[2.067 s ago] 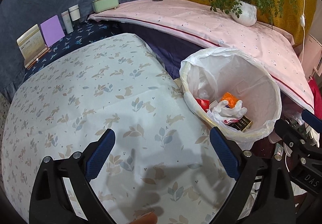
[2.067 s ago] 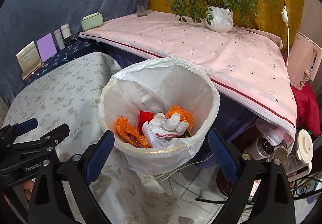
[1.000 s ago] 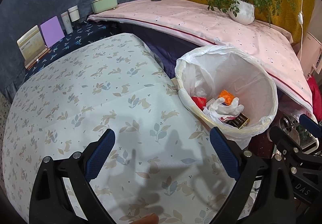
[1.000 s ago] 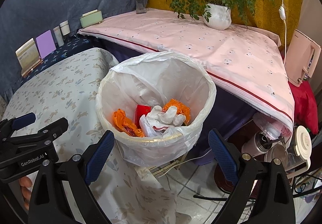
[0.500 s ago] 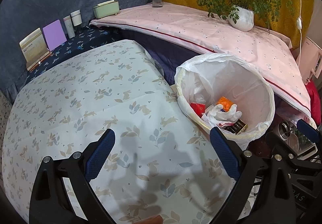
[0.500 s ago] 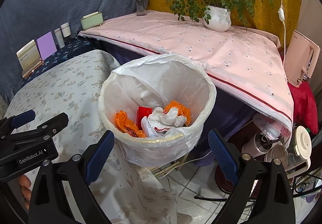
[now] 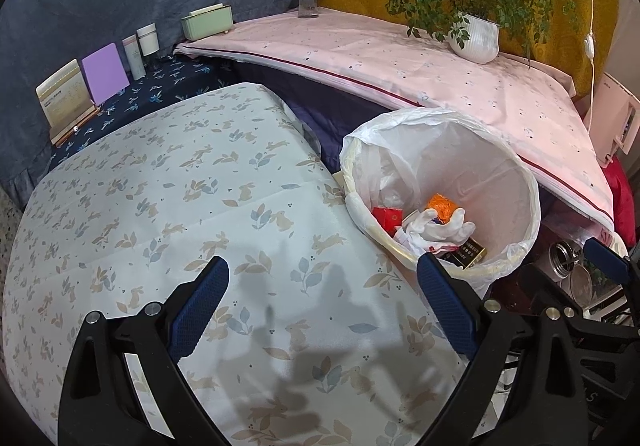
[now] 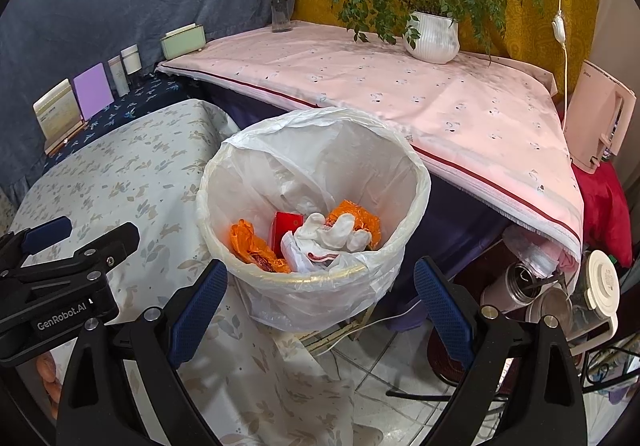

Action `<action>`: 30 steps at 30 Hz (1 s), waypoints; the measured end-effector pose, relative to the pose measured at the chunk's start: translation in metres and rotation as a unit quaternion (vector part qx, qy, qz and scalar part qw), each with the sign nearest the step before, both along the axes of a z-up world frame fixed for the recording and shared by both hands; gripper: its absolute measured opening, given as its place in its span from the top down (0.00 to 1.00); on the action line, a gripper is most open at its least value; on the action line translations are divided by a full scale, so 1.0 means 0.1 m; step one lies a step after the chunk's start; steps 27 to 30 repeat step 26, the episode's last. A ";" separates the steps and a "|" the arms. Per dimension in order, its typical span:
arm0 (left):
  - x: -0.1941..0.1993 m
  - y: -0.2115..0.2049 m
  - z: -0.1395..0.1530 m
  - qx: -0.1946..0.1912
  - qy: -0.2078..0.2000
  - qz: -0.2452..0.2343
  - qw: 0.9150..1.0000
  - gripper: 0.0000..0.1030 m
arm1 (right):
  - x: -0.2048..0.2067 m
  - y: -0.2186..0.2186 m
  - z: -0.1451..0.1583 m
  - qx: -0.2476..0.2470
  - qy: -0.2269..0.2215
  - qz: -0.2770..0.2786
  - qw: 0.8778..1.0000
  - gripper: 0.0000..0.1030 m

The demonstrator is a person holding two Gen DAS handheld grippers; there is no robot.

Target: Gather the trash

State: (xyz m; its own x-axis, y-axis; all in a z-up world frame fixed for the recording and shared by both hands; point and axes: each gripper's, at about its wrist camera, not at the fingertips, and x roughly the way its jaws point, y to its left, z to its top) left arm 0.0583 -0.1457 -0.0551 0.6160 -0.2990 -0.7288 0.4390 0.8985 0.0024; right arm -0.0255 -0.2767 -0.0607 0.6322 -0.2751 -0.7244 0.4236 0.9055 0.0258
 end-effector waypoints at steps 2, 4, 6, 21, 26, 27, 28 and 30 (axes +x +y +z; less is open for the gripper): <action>-0.01 0.00 0.00 0.001 -0.002 -0.001 1.000 0.12 | 0.00 0.00 0.00 0.000 0.000 -0.001 1.000 0.12; -0.01 -0.01 0.00 0.001 -0.002 -0.001 1.000 0.12 | 0.00 0.01 -0.01 0.000 0.000 -0.002 1.000 0.12; -0.01 -0.01 -0.01 0.001 -0.001 -0.002 1.000 0.12 | -0.01 0.00 -0.01 0.000 0.000 -0.003 1.000 0.12; 0.01 -0.02 -0.02 0.008 -0.008 -0.001 1.000 0.12 | -0.02 -0.01 -0.03 -0.001 0.003 -0.004 1.000 0.12; 0.03 0.00 0.00 0.000 -0.008 -0.004 1.000 0.12 | -0.02 -0.02 -0.03 -0.003 0.002 -0.007 1.000 0.12; 0.03 0.00 0.00 0.000 -0.008 -0.004 1.000 0.12 | -0.02 -0.02 -0.03 -0.003 0.002 -0.007 1.000 0.12; 0.03 0.00 0.00 0.000 -0.008 -0.004 1.000 0.12 | -0.02 -0.02 -0.03 -0.003 0.002 -0.007 1.000 0.12; 0.03 0.00 0.00 0.000 -0.008 -0.004 1.000 0.12 | -0.02 -0.02 -0.03 -0.003 0.002 -0.007 1.000 0.12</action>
